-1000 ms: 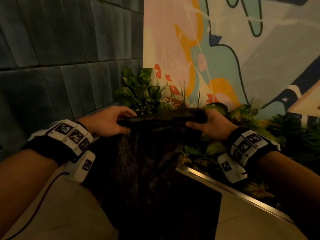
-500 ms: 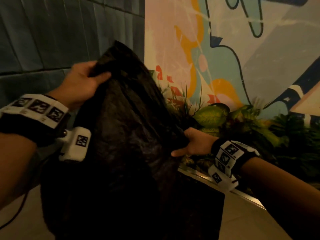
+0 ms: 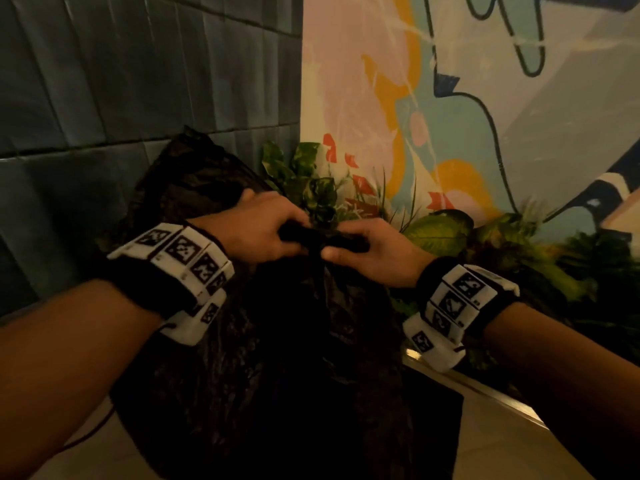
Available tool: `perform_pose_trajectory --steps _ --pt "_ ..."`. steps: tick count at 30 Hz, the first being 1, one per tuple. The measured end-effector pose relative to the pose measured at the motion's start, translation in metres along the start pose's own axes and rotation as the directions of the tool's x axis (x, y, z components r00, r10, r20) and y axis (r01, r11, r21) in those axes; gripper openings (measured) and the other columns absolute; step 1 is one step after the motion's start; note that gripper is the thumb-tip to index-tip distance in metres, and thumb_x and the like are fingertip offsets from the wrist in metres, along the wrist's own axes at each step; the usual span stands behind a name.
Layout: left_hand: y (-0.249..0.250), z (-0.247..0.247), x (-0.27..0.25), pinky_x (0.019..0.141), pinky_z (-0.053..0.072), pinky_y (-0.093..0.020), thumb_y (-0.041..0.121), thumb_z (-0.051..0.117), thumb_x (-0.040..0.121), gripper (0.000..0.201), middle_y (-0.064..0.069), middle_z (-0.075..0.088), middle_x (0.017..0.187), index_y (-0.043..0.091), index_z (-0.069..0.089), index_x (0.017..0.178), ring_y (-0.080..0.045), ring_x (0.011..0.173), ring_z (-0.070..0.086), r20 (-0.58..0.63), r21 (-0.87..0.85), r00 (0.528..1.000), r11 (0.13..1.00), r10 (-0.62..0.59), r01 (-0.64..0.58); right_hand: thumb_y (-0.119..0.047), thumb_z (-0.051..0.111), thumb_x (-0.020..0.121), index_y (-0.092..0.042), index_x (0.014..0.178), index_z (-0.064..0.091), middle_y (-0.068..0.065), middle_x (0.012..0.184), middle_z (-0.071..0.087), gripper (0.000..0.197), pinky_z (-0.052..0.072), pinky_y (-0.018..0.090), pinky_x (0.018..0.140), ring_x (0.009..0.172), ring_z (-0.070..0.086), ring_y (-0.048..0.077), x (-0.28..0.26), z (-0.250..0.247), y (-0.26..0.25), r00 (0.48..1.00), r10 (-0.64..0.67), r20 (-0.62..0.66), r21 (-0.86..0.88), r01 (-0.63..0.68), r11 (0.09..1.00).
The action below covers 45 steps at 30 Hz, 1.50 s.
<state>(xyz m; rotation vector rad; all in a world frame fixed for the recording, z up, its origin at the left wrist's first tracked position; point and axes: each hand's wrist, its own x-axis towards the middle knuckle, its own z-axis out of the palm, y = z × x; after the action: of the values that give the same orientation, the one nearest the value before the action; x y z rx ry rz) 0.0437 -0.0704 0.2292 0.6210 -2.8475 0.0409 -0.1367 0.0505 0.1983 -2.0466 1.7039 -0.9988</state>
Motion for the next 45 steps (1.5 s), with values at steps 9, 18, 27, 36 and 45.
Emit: perform_pose_trajectory --steps 9,18,27,36,45 --pt "-0.087 -0.005 -0.038 0.081 0.053 -0.039 0.029 0.062 0.084 0.013 -0.004 0.072 0.098 0.034 0.068 0.094 -0.027 0.093 0.064 -0.211 -0.027 0.921 0.944 -0.328 0.33 -0.043 0.072 0.077 -0.031 0.09 0.067 -0.012 0.087 0.066 0.019 0.048 0.022 0.07 0.077 0.06 -0.003 -0.054 -0.022 0.069 0.867 0.476 0.148 -0.228 -0.439 0.869" --pt "0.005 0.018 -0.019 0.069 0.053 -0.031 0.044 0.071 0.071 0.024 0.004 0.068 0.081 0.027 0.06 0.084 -0.007 0.07 0.063 -0.239 -0.433 0.931 0.889 -0.274 0.15 -0.016 0.067 0.085 -0.007 0.108 0.067 0.013 0.11 0.071 0.024 0.055 0.044 0.09 0.098 0.069 0.026 -0.019 -0.022 0.027 0.87 0.492 0.006 0.644 -0.38 0.664" --pt "0.034 0.039 -0.013 0.077 0.054 -0.021 0.046 0.07 0.073 0.024 0.016 0.074 0.086 0.029 0.074 0.09 0.002 0.081 0.067 -0.101 -0.785 0.967 0.616 -0.235 0.068 -0.002 0.058 0.089 0.006 0.115 0.058 0.021 0.112 0.067 0.027 0.053 0.046 0.093 0.102 0.066 0.033 -0.003 -0.007 -0.009 0.957 0.28 0.081 0.863 -0.208 0.461" --pt "0.012 0.036 -0.015 0.085 0.05 -0.042 0.01 0.047 0.097 0.026 -0.014 0.071 0.094 0.012 0.07 0.086 -0.031 0.089 0.066 -0.013 -0.953 0.882 0.274 -0.471 0.132 -0.022 0.072 0.081 -0.014 0.099 0.072 0.006 0.091 0.075 0.02 0.052 0.025 0.085 0.088 0.068 0.013 -0.017 0.008 0.011 0.951 0.255 0.175 0.28 -0.297 0.913" --pt "-0.002 0.052 -0.022 0.05 0.059 -0.032 0.007 0.054 0.093 0.014 -0.023 0.067 0.072 0.001 0.057 0.081 -0.021 0.051 0.069 0.066 -0.945 0.854 0.242 -0.516 0.219 -0.032 0.073 0.08 -0.017 0.069 0.072 0.008 0.08 0.072 0.018 0.051 0.04 0.081 0.079 0.064 0.021 -0.009 0.002 0.027 0.909 0.395 -0.129 0.269 -0.352 0.897"
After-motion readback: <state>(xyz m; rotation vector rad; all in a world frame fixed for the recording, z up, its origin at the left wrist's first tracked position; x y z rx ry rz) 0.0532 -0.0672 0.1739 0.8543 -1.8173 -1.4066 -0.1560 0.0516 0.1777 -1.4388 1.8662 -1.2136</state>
